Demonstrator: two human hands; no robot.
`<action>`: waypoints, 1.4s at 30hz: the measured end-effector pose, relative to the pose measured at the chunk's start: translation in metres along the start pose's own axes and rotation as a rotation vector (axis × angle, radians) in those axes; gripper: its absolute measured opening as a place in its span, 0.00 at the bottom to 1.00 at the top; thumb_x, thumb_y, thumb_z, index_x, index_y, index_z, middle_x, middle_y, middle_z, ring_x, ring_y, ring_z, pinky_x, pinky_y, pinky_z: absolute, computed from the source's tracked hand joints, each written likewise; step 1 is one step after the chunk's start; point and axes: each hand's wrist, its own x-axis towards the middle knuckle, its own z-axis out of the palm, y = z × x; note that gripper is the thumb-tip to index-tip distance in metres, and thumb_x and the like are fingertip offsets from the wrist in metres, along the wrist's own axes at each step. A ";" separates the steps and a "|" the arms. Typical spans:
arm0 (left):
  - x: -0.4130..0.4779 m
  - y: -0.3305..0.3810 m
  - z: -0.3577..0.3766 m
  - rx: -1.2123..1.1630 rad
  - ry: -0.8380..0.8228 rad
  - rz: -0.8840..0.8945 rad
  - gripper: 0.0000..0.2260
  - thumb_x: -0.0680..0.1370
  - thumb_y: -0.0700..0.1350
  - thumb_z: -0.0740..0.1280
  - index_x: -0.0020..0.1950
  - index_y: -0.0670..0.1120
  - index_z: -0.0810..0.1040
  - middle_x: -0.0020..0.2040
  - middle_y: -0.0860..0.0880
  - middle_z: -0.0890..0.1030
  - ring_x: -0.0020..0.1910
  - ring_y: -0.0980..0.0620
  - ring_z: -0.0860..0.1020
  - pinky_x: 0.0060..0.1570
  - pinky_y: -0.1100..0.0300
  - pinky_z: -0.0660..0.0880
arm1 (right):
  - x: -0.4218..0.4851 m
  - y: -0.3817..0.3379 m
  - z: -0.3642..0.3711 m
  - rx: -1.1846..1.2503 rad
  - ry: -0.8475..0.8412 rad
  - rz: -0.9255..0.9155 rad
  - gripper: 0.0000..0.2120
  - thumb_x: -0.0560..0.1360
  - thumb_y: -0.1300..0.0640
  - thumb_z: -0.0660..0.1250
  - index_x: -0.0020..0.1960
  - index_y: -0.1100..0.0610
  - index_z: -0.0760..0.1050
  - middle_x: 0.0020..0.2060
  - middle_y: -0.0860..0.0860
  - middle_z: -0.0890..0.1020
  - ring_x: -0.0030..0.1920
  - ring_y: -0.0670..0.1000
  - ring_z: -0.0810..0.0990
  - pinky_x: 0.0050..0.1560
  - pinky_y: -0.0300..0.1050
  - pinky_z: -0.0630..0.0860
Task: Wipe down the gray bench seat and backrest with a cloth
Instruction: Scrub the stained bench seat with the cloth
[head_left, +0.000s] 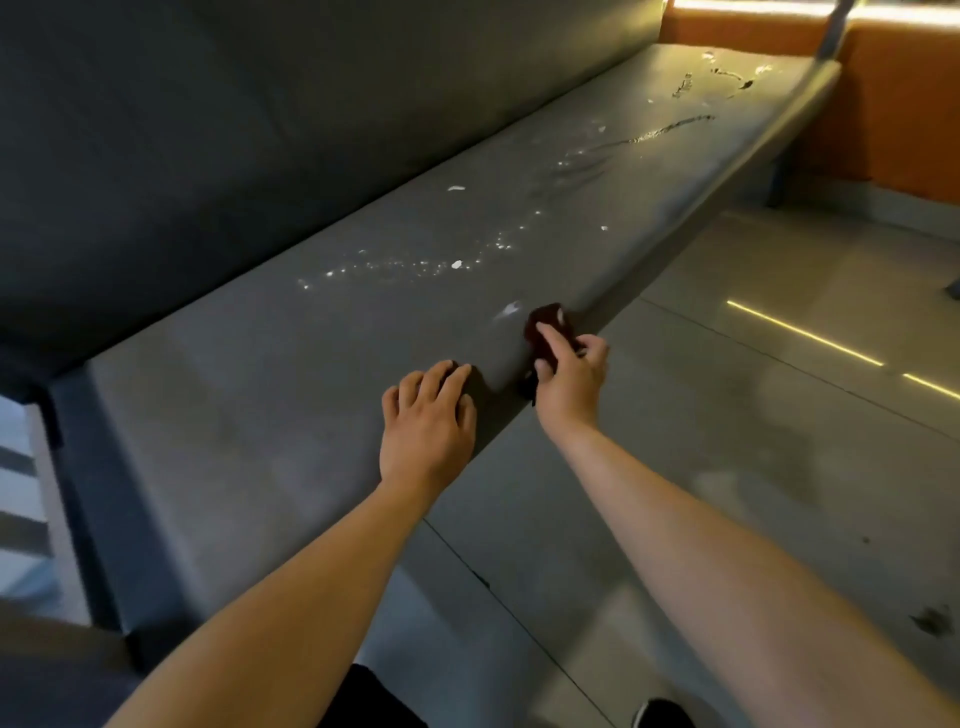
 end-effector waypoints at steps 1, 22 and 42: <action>0.000 0.000 0.002 0.010 0.005 -0.004 0.21 0.85 0.55 0.51 0.79 0.55 0.64 0.78 0.53 0.64 0.75 0.48 0.59 0.74 0.49 0.55 | 0.005 -0.001 -0.002 0.036 0.006 0.087 0.21 0.82 0.63 0.65 0.72 0.49 0.73 0.67 0.53 0.64 0.65 0.53 0.70 0.63 0.31 0.68; -0.005 0.001 0.004 0.071 0.025 -0.001 0.21 0.86 0.56 0.50 0.79 0.54 0.63 0.78 0.52 0.65 0.74 0.46 0.62 0.73 0.47 0.59 | 0.007 -0.015 -0.004 0.368 0.022 0.380 0.19 0.81 0.60 0.64 0.69 0.43 0.72 0.64 0.50 0.77 0.61 0.55 0.79 0.56 0.56 0.83; -0.006 -0.003 -0.007 -0.227 0.053 -0.020 0.22 0.83 0.50 0.62 0.77 0.49 0.68 0.75 0.50 0.72 0.73 0.48 0.66 0.73 0.52 0.60 | -0.035 -0.039 0.017 -0.183 -0.147 -0.163 0.18 0.80 0.62 0.63 0.67 0.53 0.79 0.64 0.54 0.76 0.63 0.58 0.73 0.66 0.51 0.73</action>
